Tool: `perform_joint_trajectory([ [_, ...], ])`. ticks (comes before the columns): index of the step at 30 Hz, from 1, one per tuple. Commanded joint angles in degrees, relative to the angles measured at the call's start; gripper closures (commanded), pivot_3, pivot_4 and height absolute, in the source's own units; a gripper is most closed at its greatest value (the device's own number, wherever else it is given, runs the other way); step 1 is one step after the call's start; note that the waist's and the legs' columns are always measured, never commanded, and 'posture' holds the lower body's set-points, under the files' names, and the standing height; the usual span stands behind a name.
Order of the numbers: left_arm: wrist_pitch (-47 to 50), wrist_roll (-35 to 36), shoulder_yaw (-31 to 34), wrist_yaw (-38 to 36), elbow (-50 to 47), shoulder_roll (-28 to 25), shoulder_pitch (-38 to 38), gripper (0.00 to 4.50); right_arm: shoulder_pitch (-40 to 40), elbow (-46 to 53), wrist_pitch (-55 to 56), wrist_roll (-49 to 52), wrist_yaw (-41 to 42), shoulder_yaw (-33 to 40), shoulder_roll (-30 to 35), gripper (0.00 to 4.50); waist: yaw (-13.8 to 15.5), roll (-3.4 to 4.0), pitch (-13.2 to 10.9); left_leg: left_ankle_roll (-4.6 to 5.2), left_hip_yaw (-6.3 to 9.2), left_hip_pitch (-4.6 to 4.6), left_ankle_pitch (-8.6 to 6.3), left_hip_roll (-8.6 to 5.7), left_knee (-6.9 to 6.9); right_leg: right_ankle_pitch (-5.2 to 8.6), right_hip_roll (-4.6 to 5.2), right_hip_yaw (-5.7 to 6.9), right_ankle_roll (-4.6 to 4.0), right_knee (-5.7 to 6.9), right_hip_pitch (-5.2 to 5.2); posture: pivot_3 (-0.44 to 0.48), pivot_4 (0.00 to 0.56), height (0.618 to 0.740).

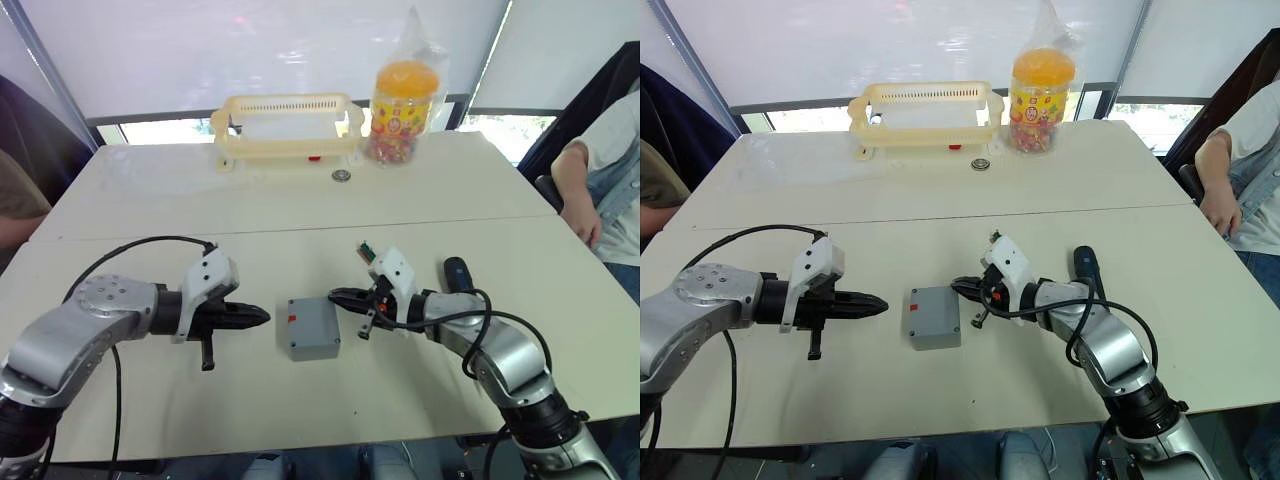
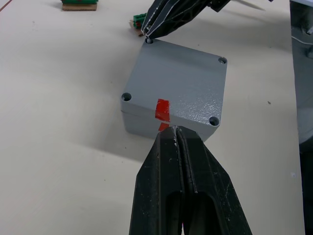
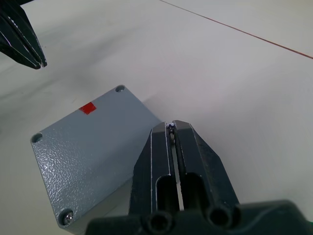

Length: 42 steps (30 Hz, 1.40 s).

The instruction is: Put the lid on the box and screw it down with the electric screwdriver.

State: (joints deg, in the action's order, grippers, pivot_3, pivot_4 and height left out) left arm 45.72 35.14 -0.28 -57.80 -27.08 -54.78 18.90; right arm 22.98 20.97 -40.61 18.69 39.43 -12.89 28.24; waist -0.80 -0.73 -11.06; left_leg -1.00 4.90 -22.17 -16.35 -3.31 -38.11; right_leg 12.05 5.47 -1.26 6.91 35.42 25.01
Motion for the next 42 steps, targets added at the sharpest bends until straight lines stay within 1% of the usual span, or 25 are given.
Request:
perform_joint_trajectory([
  [1, -0.79, -0.09, 0.73, 0.02, -0.55, 0.04, 1.21, 4.50, 0.38, 0.44, 1.25, -0.44, 0.05, 0.02, -0.26, 4.47, 0.00, 0.00, 0.00, 0.00, 0.00, 0.00, 0.00, 0.00, 0.00, 0.00, 0.00, 0.00, 0.00, 0.00, 0.00, 0.000, 0.150, 0.740],
  [5, -0.71, -0.08, 0.75, 0.09, -0.60, 0.09, 1.13, 4.50, 1.36, 0.07, 1.62, -0.86, -0.02, -0.15, -0.90, 4.47, -0.01, 0.00, 0.00, 0.00, 0.00, 0.00, 0.00, 0.00, 0.00, 0.00, 0.00, 0.00, 0.00, 0.00, 0.00, 0.000, 0.150, 0.740],
  [6, -0.69, -0.02, 0.79, 0.09, -0.61, 0.10, 1.11, 4.50, 1.67, 0.01, 1.78, -0.93, -0.06, -0.07, -1.01, 4.22, -0.01, 0.00, 0.00, 0.00, 0.00, 0.00, 0.00, 0.00, 0.00, 0.00, 0.00, 0.00, 0.00, 0.00, 0.00, 0.000, 0.150, 0.740],
  [8, -0.74, 0.03, 0.84, 0.08, -0.56, 0.11, 1.09, 4.50, 2.36, 0.19, 1.74, -0.62, 0.10, 0.29, -1.11, 3.54, -0.01, 0.00, 0.00, 0.00, 0.00, 0.00, 0.00, 0.00, 0.00, 0.00, 0.00, 0.00, 0.00, 0.00, 0.00, 0.000, 0.150, 0.740],
  [12, -0.65, 0.45, 1.13, -0.10, -0.12, 0.20, 1.65, 4.50, 4.13, 1.94, -0.39, 1.59, -0.10, 3.06, -0.79, 1.44, -0.01, 0.00, 0.00, 0.00, 0.00, 0.00, 0.00, 0.00, 0.00, 0.00, 0.00, 0.00, 0.00, 0.01, 0.00, 0.000, 0.150, 0.740],
  [13, -0.51, 0.73, 1.29, -0.24, 0.04, 0.20, 1.88, 4.50, 4.46, 3.19, -1.83, 2.92, 0.00, 4.50, -0.26, 1.02, 0.07, 0.00, 0.00, 0.00, 0.00, 0.00, 0.00, 0.00, 0.00, 0.00, 0.00, 0.00, 0.00, 0.01, 0.01, 0.000, 0.150, 0.740],
  [19, -0.52, 1.61, 1.91, -1.56, 1.75, -0.12, 3.46, 4.50, 7.08, 8.16, -12.22, 12.37, -0.32, 14.92, 3.23, 1.02, 0.08, 0.00, 0.00, 0.00, 0.01, -0.01, 0.00, -0.01, 0.00, 0.00, 0.01, 0.00, 0.00, 0.00, 0.00, 0.000, 0.150, 0.740],
  [22, -0.35, 2.61, 2.15, -2.19, 2.81, 0.57, 5.65, 4.50, 9.02, 7.95, -19.90, 17.25, -0.55, 21.25, 7.78, 1.02, 0.17, 0.00, 0.00, 0.00, 0.01, -0.01, 0.00, 0.00, 0.00, 0.00, 0.00, 0.01, 0.00, 0.00, 0.00, 0.000, 0.150, 0.740],
  [24, 0.66, 4.71, 2.26, -3.06, 2.49, 1.05, 7.26, 4.50, 9.34, 7.17, -25.72, 18.56, 0.08, 23.99, 14.09, 0.46, 0.35, 0.00, 0.00, 0.01, 0.01, -0.01, 0.00, -0.02, -0.01, 0.00, 0.03, 0.02, 0.00, -0.01, -0.03, 0.000, 0.150, 0.740],
  [25, 1.07, 5.75, 2.03, -3.83, 2.09, 1.14, 7.91, 4.50, 9.08, 6.83, -28.65, 19.46, 1.49, 24.77, 18.35, 0.13, 0.41, 0.01, -0.01, 0.01, 0.00, -0.02, 0.00, -0.04, -0.01, 0.00, 0.04, 0.04, 0.00, -0.04, -0.06, 0.000, 0.150, 0.740],
  [26, 1.07, 6.52, 1.69, -4.68, 1.60, 1.24, 8.29, 3.97, 9.16, 6.39, -32.08, 20.64, 2.39, 25.45, 21.95, 0.00, 0.31, 0.01, -0.01, 0.02, -0.02, -0.04, -0.01, -0.05, -0.02, 0.00, 0.06, 0.04, 0.00, -0.10, -0.06, 0.000, 0.150, 0.740],
  [27, 1.11, 7.07, 1.03, -5.22, 0.91, 1.53, 8.69, 3.63, 9.71, 5.11, -37.25, 21.73, 2.80, 25.90, 25.58, 0.00, 0.22, 0.01, -0.01, 0.04, -0.03, -0.05, -0.02, -0.06, -0.02, 0.00, 0.07, 0.04, 0.00, -0.13, -0.08, 0.000, 0.150, 0.740],
  [29, 0.60, 7.59, -0.39, -5.81, -0.31, 2.76, 9.22, 2.59, 10.31, 2.07, -47.77, 22.80, 3.25, 24.79, 33.00, 0.00, 0.15, 0.00, 0.00, 0.06, -0.10, -0.06, -0.03, -0.05, -0.02, 0.00, 0.08, 0.03, 0.00, -0.14, -0.06, 0.000, 0.150, 0.740],
  [30, 0.47, 7.64, -0.78, -5.77, -0.64, 3.31, 9.39, 2.10, 10.38, 1.14, -50.49, 23.18, 3.36, 24.04, 35.39, 0.00, 0.15, 0.00, -0.01, 0.07, -0.14, -0.05, -0.03, -0.03, -0.02, 0.00, 0.08, 0.06, 0.00, -0.16, -0.09, 0.000, 0.150, 0.740],
  [32, -1.19, 5.52, -2.87, -4.79, -1.46, 5.05, 9.65, 1.09, 9.53, -0.20, -51.87, 24.50, 4.47, 21.26, 41.35, 0.00, -0.01, 0.00, -0.01, 0.07, -0.20, -0.05, -0.04, -0.02, -0.02, 0.01, 0.08, 0.04, -0.01, -0.17, -0.09, 0.000, 0.150, 0.740],
  [34, -3.65, 1.54, -6.51, -4.31, -2.71, 5.97, 9.59, 0.05, 9.22, -3.47, -51.89, 26.62, 4.24, 20.47, 44.28, 0.00, -0.04, 0.01, 0.00, 0.08, -0.25, -0.03, -0.04, 0.02, -0.01, 0.01, 0.05, 0.04, -0.01, -0.17, -0.09, 0.000, 0.150, 0.740],
  [36, -6.03, -1.18, -8.92, -4.13, -3.39, 6.86, 9.03, 0.05, 9.25, -6.70, -51.89, 30.69, 2.96, 19.69, 45.75, 0.00, -0.01, 0.01, 0.00, 0.08, -0.28, -0.02, -0.04, 0.03, -0.02, 0.01, 0.03, 0.04, -0.01, -0.17, -0.10, 0.000, 0.150, 0.740],
  [40, -7.65, -3.55, -11.50, -2.44, -3.54, 9.45, 8.68, 0.05, 8.32, -12.48, -51.89, 38.94, -0.64, 17.30, 48.81, 0.00, 0.18, 0.00, 0.00, 0.08, -0.30, -0.04, -0.04, 0.02, -0.03, 0.01, 0.04, 0.01, -0.01, -0.18, -0.10, 0.000, 0.150, 0.740],
  [42, -8.00, -4.28, -12.41, -1.57, -3.75, 10.74, 8.15, 0.05, 8.70, -16.00, -51.89, 42.75, -3.75, 15.31, 49.27, 0.00, 0.24, 0.00, 0.00, 0.08, -0.30, -0.05, -0.04, 0.01, -0.03, 0.01, 0.05, 0.01, -0.01, -0.21, -0.10, 0.000, 0.150, 0.740],
])
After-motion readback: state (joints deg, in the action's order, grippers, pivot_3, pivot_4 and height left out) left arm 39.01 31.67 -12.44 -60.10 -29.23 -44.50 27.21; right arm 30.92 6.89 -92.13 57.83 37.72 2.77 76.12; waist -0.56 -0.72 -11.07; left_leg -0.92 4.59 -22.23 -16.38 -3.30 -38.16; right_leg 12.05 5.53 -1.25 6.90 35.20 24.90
